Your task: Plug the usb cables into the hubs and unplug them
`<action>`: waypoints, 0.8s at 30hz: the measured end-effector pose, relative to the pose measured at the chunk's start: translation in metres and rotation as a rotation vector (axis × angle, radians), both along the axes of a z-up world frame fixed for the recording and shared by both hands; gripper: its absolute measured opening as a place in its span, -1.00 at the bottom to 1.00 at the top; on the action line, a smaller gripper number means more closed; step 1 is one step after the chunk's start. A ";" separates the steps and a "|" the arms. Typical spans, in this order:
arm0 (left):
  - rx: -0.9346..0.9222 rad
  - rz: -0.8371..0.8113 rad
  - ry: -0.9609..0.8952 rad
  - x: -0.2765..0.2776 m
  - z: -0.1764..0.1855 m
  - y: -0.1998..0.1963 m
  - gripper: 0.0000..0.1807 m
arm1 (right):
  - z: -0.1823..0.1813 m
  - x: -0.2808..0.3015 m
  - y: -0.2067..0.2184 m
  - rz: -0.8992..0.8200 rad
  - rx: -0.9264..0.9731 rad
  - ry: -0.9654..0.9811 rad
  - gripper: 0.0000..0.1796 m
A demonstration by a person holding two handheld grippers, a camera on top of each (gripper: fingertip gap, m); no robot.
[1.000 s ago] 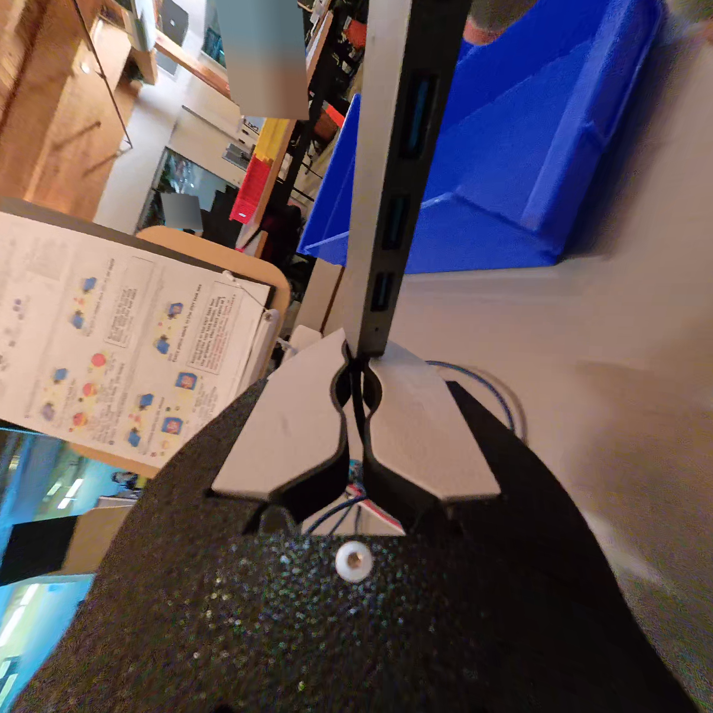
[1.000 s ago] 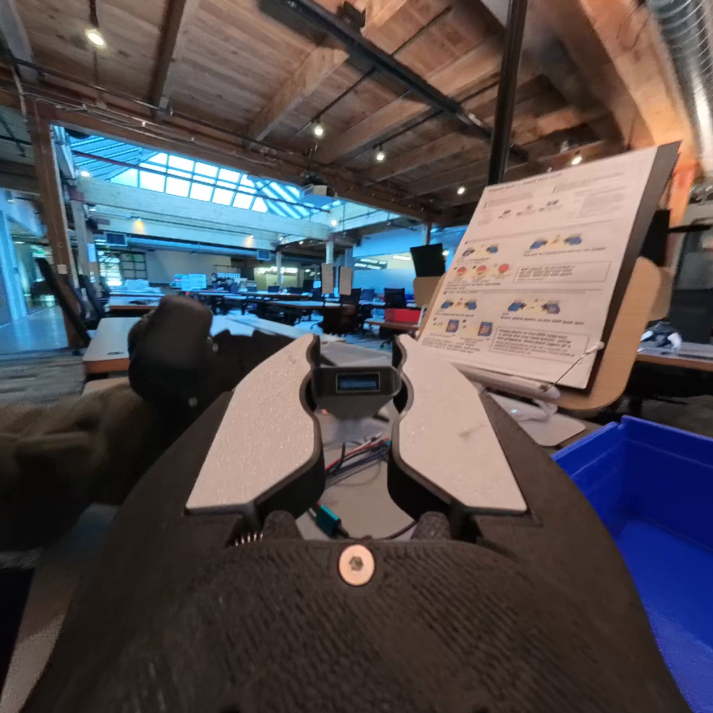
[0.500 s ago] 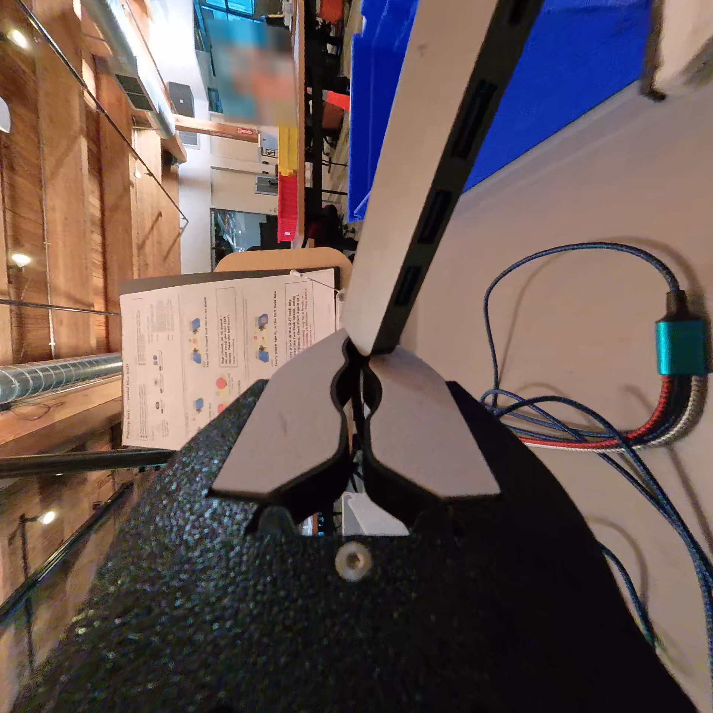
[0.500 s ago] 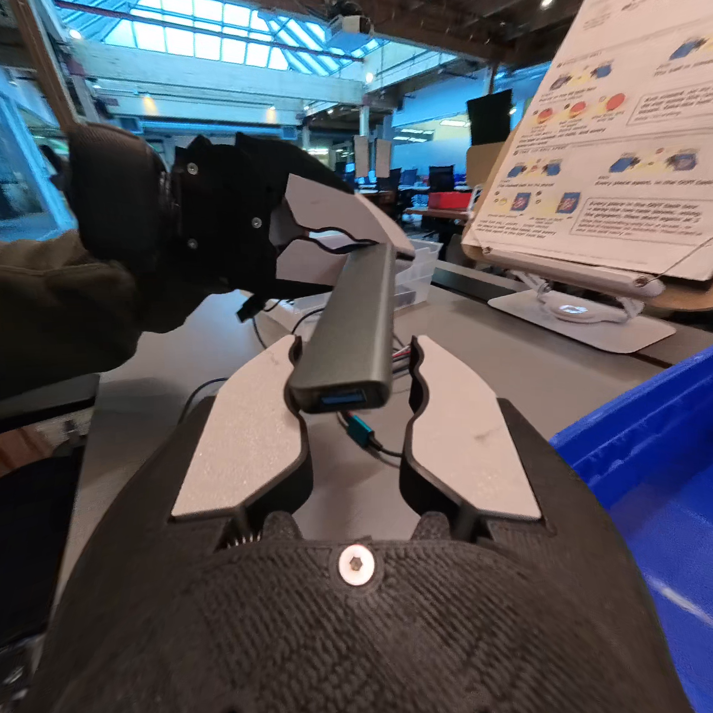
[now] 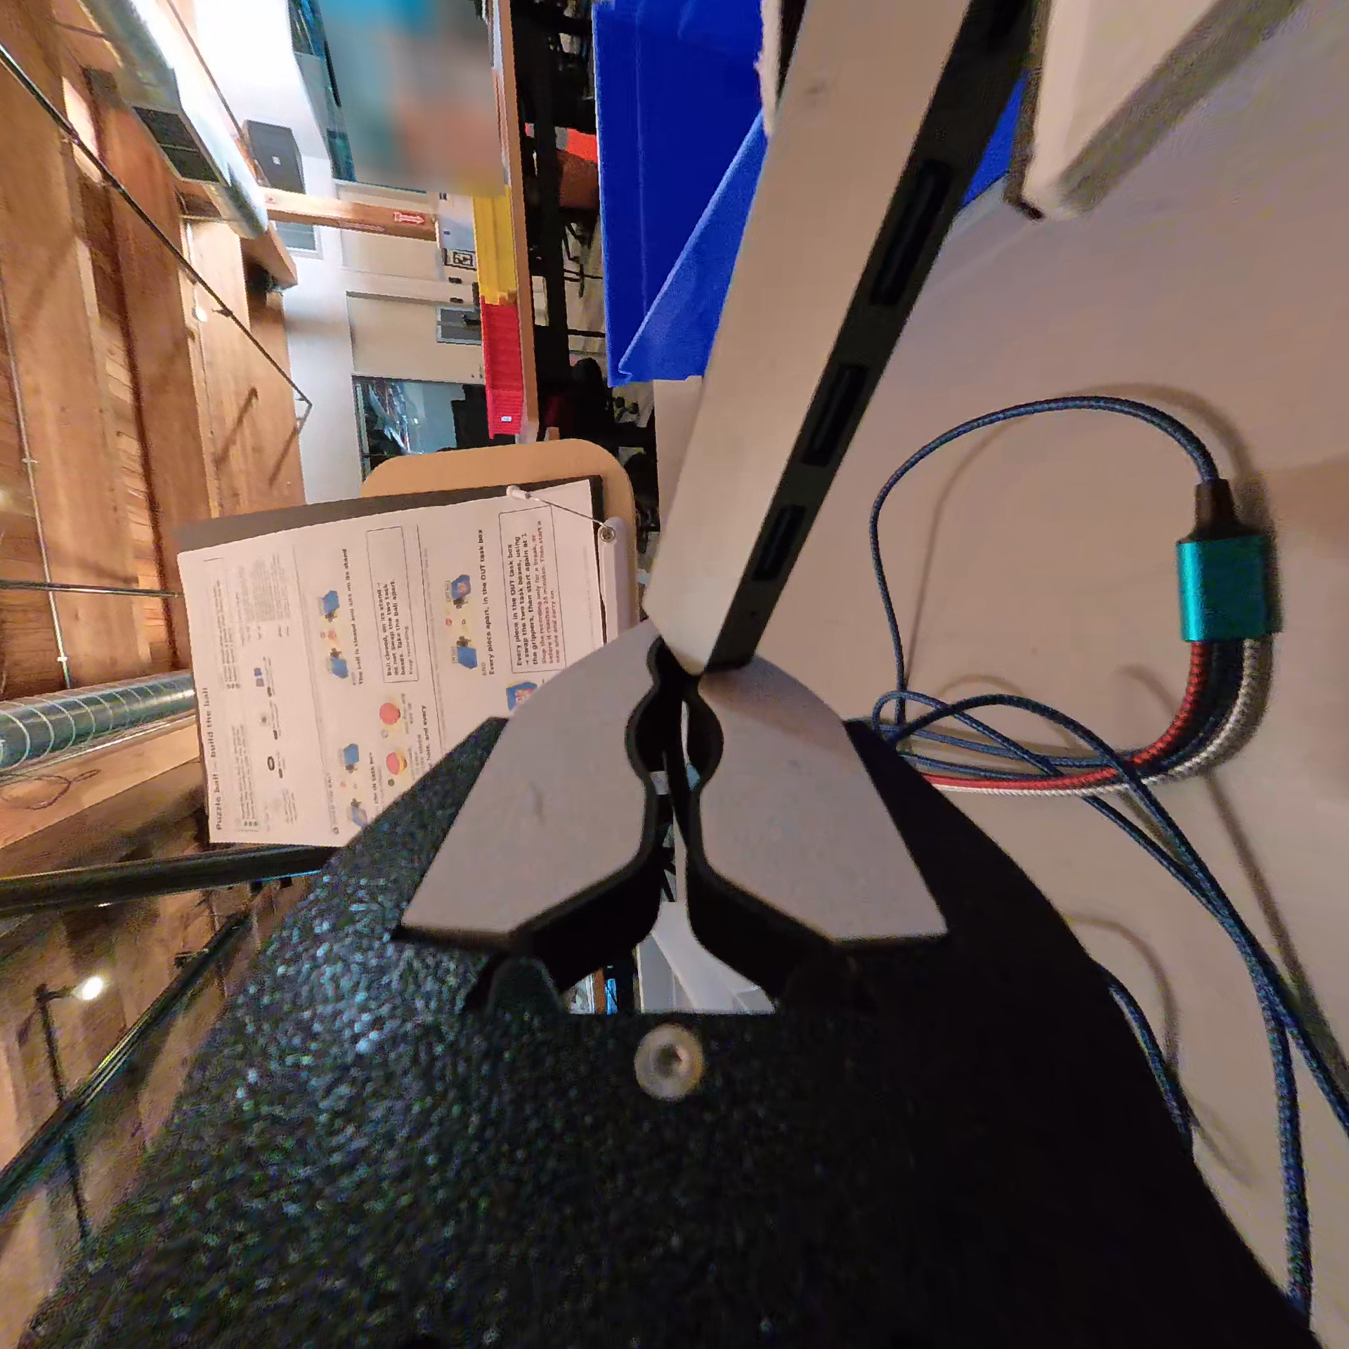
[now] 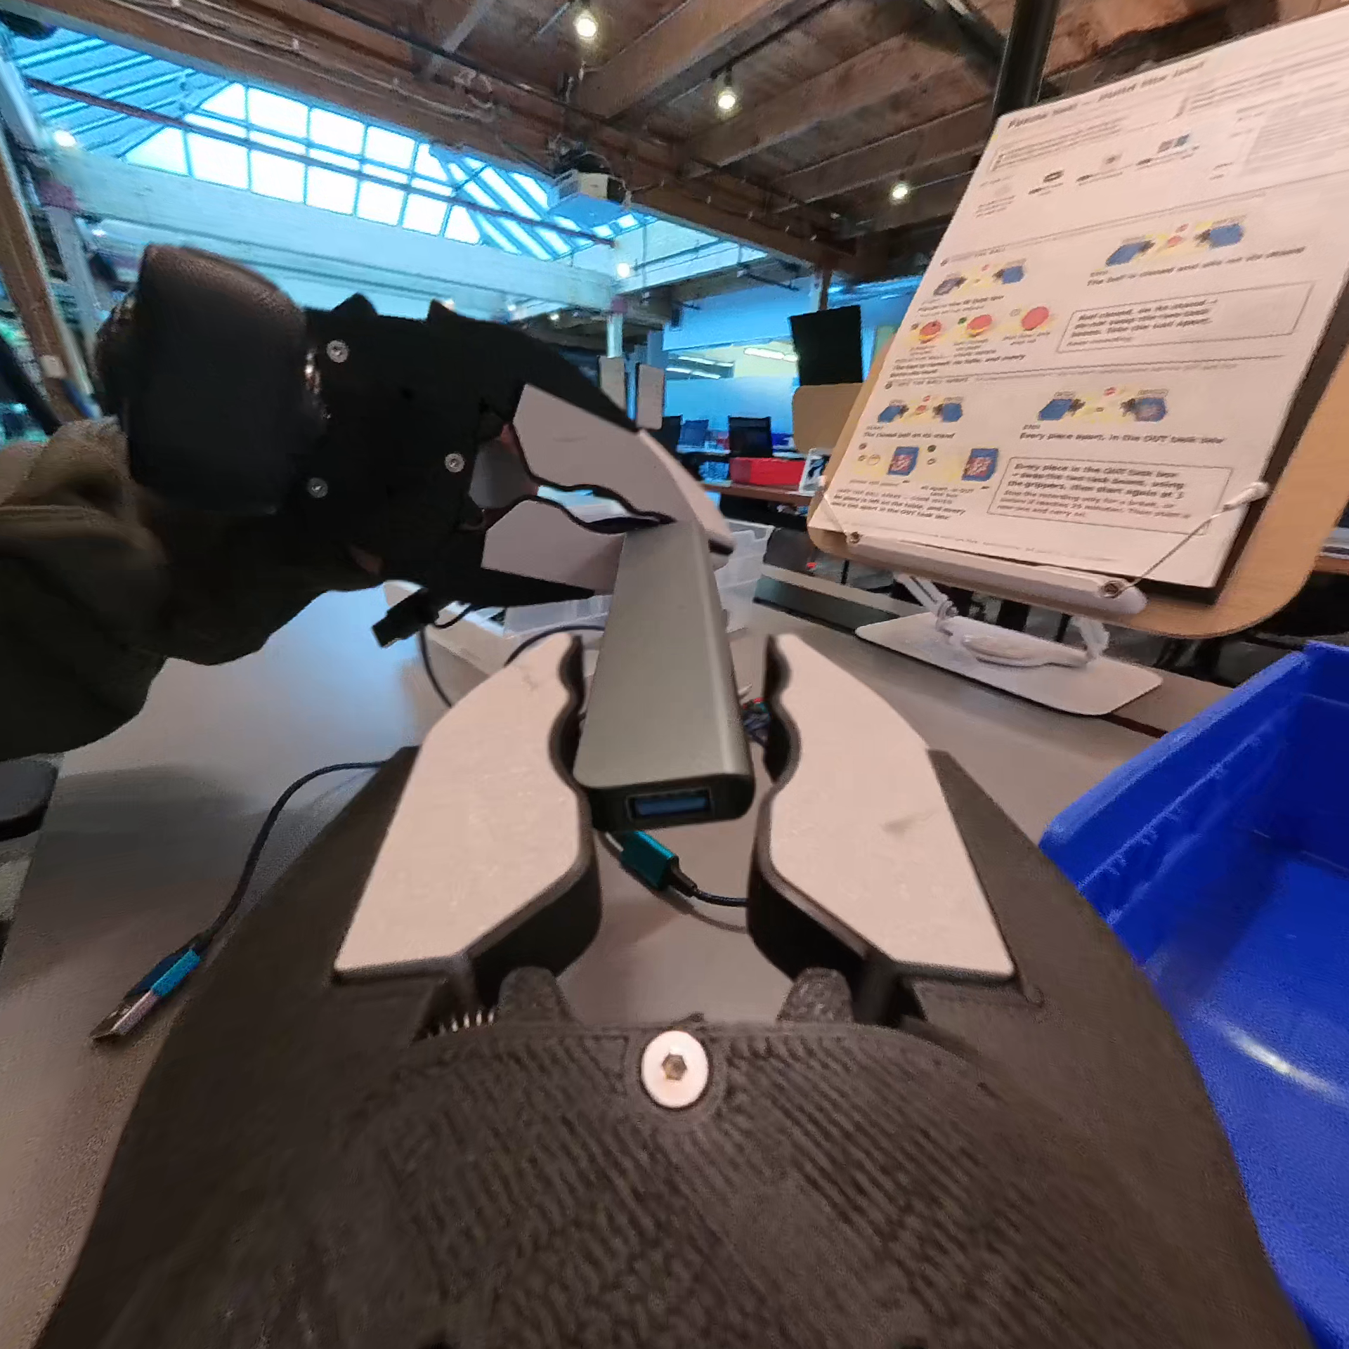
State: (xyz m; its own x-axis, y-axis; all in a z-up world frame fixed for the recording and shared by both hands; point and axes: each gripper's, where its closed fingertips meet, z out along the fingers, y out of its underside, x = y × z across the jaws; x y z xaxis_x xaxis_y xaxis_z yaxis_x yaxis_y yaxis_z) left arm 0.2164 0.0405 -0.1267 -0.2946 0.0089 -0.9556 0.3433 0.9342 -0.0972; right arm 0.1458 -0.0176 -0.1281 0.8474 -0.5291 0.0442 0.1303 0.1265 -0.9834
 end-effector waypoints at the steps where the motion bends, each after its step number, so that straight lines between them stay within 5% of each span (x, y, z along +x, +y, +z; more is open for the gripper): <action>1: -0.003 -0.001 0.002 0.000 0.000 0.000 -1.00 | -0.002 -0.002 0.002 0.018 -0.013 0.004 -0.54; 24: -0.022 0.012 0.027 0.010 0.009 0.000 -1.00 | -0.008 0.002 0.003 -0.056 0.003 0.003 -0.61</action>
State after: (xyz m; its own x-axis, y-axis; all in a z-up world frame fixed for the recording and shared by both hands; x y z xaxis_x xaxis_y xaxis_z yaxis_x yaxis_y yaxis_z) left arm 0.2262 0.0405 -0.1181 -0.3199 -0.0155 -0.9473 0.3293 0.9357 -0.1265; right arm 0.1479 -0.0146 -0.1357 0.8164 -0.5761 0.0397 0.1340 0.1223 -0.9834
